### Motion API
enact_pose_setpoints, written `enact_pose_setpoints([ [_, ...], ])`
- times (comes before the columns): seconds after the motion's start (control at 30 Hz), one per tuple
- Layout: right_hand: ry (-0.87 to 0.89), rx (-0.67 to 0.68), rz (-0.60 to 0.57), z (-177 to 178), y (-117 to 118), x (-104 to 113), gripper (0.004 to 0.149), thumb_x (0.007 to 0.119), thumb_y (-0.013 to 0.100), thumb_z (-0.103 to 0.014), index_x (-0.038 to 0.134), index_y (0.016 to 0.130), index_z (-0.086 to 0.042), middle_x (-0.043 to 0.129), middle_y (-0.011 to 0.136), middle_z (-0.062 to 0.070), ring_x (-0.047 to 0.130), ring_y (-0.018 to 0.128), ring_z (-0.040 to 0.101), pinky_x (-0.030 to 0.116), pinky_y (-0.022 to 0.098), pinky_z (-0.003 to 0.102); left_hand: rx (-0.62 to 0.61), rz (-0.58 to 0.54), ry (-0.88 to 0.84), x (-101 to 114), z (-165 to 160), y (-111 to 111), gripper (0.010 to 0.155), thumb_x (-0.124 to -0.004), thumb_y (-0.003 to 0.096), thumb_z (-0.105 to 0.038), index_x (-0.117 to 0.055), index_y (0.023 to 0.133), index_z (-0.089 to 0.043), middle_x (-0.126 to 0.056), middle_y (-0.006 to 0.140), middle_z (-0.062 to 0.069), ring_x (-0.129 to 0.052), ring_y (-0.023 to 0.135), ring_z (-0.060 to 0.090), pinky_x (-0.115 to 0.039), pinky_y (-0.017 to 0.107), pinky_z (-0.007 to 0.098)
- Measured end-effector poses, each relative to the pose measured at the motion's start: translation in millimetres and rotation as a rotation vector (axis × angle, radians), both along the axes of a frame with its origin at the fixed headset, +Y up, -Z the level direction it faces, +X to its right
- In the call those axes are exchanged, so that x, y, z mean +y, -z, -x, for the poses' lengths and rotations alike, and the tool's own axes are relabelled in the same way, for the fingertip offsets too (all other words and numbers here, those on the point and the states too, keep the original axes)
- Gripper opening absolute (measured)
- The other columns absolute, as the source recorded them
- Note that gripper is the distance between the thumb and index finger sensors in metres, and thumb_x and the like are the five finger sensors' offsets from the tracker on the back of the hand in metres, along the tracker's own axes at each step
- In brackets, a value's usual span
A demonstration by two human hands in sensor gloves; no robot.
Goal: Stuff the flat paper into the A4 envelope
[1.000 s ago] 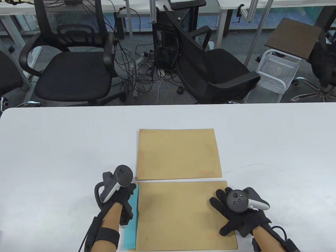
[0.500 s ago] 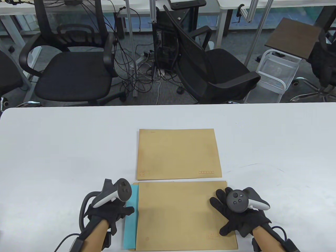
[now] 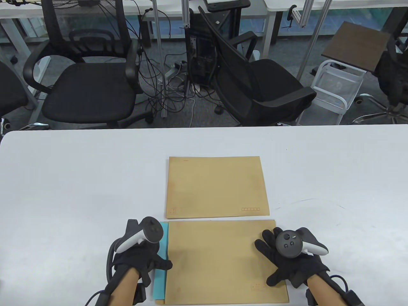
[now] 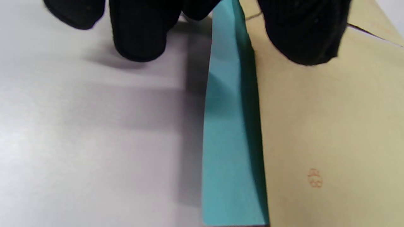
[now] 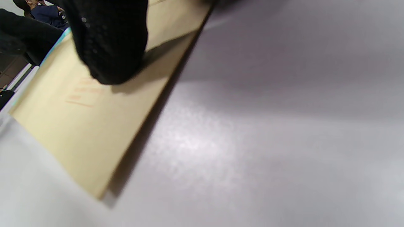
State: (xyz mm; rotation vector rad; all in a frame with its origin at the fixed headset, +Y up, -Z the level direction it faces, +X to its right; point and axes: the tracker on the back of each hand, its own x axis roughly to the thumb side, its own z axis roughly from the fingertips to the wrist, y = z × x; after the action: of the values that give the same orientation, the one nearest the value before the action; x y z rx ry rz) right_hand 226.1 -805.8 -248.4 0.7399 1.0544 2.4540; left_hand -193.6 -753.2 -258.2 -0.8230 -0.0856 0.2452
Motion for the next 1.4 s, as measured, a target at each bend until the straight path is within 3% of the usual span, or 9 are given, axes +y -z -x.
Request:
enact_pose_setpoints([
  [0.3,0.014,-0.009,0.009,-1.0,-0.1,-0.6,0.106,0.085,0.046,-0.043,0.005,0.112,-0.022,-0.019,0.107,0.01,-0.03,0.088,0.042,-0.019,0.05,0.07,-0.12,-0.039,0.1,1.7,-25.2,-1.0,0.099,-0.079,0.0382,-0.058,-0.048,0.111,0.0,-0.06,0.103,0.033,-0.08,0.082,0.045,-0.063,0.061,0.064],
  [0.47,0.015,-0.009,0.013,-0.8,-0.1,-0.8,0.106,0.085,0.047,-0.043,0.004,0.111,-0.021,-0.021,0.106,0.011,-0.031,0.087,0.042,-0.019,0.05,0.07,-0.213,-0.077,0.262,-1.2,-42.5,-3.0,0.101,-0.078,0.0376,-0.059,-0.047,0.111,0.002,-0.058,0.104,0.034,-0.079,0.083,0.045,-0.062,0.062,0.065],
  [0.73,0.011,-0.008,0.017,-0.2,0.0,-1.1,0.107,0.085,0.047,-0.043,0.003,0.111,-0.021,-0.022,0.105,0.012,-0.031,0.087,0.042,-0.02,0.049,0.07,-0.201,-0.063,0.127,1.1,-44.6,-2.5,0.106,-0.079,0.0362,-0.06,-0.043,0.111,0.005,-0.056,0.105,0.034,-0.077,0.085,0.046,-0.062,0.063,0.065],
  [0.83,0.004,-0.007,0.014,0.2,-0.1,-1.3,0.106,0.084,0.047,-0.044,0.002,0.111,-0.021,-0.022,0.104,0.011,-0.032,0.086,0.042,-0.02,0.049,0.07,-0.177,-0.07,0.154,1.2,-41.8,-5.4,0.105,-0.08,0.0365,-0.06,-0.041,0.112,0.002,-0.055,0.106,0.034,-0.077,0.084,0.047,-0.062,0.062,0.065],
  [0.97,-0.016,-0.001,0.003,1.2,-0.6,-2.0,0.106,0.084,0.047,-0.045,0.001,0.11,-0.022,-0.023,0.104,0.011,-0.032,0.086,0.042,-0.019,0.05,0.071,-0.136,-0.118,0.382,-1.8,-36.3,-9.1,0.093,-0.078,0.0401,-0.057,-0.057,0.107,0.003,-0.073,0.096,0.031,-0.09,0.074,0.043,-0.069,0.057,0.062],
  [1.17,-0.014,-0.003,0.003,1.3,-0.7,-2.0,0.106,0.084,0.048,-0.045,0.001,0.11,-0.022,-0.023,0.104,0.01,-0.032,0.086,0.041,-0.019,0.05,0.07,-0.028,-0.121,0.237,-4.3,-31.3,-12.6,0.064,-0.081,0.0465,-0.042,-0.073,0.09,0.005,-0.09,0.073,0.024,-0.1,0.052,0.031,-0.078,0.049,0.054],
  [1.4,-0.018,-0.006,0.002,1.3,-0.8,-2.0,0.106,0.084,0.047,-0.045,0.001,0.11,-0.023,-0.023,0.104,0.01,-0.032,0.087,0.041,-0.019,0.05,0.07,0.053,-0.175,0.236,-8.4,-33.4,-20.9,0.054,-0.081,0.0481,-0.036,-0.075,0.085,0.004,-0.09,0.065,0.023,-0.099,0.045,0.03,-0.078,0.049,0.054],
])
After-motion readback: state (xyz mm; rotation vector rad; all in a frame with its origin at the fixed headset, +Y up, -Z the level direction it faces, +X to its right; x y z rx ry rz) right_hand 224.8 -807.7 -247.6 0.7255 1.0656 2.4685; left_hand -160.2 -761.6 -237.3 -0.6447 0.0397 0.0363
